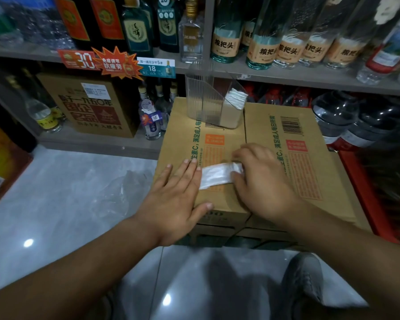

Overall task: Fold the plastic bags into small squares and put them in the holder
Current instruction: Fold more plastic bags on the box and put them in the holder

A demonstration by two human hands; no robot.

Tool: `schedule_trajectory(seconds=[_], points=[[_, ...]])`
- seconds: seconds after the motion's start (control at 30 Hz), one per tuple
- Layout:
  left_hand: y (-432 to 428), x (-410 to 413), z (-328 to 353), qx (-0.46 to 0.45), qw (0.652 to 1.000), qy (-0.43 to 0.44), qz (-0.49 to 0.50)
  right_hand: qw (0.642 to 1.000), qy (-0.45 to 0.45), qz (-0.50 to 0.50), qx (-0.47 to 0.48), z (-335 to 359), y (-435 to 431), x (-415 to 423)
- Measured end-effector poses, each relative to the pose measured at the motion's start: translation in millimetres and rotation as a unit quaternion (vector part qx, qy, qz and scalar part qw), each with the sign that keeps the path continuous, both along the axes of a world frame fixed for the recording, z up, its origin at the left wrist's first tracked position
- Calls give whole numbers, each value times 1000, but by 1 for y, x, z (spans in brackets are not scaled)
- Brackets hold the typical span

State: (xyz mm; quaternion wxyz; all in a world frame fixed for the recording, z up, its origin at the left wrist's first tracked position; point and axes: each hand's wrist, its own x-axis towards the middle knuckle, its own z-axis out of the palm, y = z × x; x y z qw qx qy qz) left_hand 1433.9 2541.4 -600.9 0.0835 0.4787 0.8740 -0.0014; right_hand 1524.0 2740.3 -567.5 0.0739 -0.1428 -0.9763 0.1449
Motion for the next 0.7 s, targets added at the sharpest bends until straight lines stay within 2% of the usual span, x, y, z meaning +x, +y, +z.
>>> schedule_trajectory(seconds=[0.1,0.17,0.23,0.37,0.53,0.7], points=[[0,2,-4,14,1000,15,-4,987,-104,122,18,-2,-19,10],[0,2,-6,23,1000,16,-3,974,-178,137,32,-9,-22,16],[-1,2,-7,25,1000,18,-3,967,-212,134,42,-11,-16,19],[-3,0,-8,32,999,13,-11,968,-204,135,49,-13,0,25],[-7,-7,-6,82,996,-37,-18,978,-160,134,28,-17,5,26],[-21,-14,0,159,985,-52,-40,983,-142,118,3,-7,12,24]])
